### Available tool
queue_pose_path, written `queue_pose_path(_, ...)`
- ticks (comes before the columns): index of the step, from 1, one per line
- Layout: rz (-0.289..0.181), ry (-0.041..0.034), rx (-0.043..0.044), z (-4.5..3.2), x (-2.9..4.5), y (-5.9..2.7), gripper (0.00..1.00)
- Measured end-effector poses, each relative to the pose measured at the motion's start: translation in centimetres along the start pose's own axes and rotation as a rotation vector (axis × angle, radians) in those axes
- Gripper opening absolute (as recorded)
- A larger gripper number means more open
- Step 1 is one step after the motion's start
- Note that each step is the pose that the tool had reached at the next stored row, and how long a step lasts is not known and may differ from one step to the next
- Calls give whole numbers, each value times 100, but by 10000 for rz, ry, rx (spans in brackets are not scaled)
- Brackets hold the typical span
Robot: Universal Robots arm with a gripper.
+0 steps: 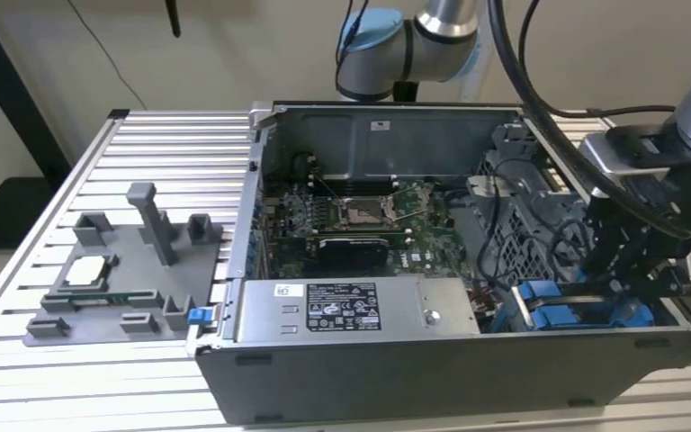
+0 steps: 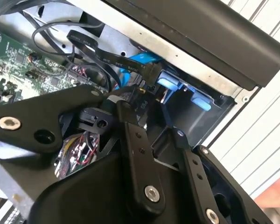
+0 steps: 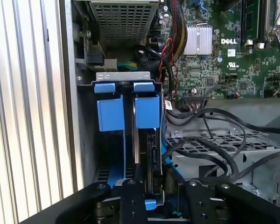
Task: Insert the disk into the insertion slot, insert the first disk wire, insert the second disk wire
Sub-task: 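Insert the first disk wire, then insert the second disk wire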
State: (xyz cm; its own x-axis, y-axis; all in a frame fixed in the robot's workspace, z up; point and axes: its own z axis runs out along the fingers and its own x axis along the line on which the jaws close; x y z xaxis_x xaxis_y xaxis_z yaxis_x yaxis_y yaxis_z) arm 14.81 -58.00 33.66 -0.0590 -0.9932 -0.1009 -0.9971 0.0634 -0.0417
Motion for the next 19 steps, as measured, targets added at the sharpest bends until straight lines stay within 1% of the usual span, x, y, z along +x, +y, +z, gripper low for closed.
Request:
queue_pose_path(7,23,8,-57,-217,-22,-10,100)
queue_pose_path(10,24,9,-66,-305,-31,-13,100)
queue_pose_path(11,24,8,-67,-314,-32,-14,100)
queue_pose_path(15,23,7,-67,-314,-33,-13,100)
queue_pose_path(17,24,9,-67,-314,-49,-17,100)
queue_pose_path(19,24,8,-67,-310,-70,-43,100)
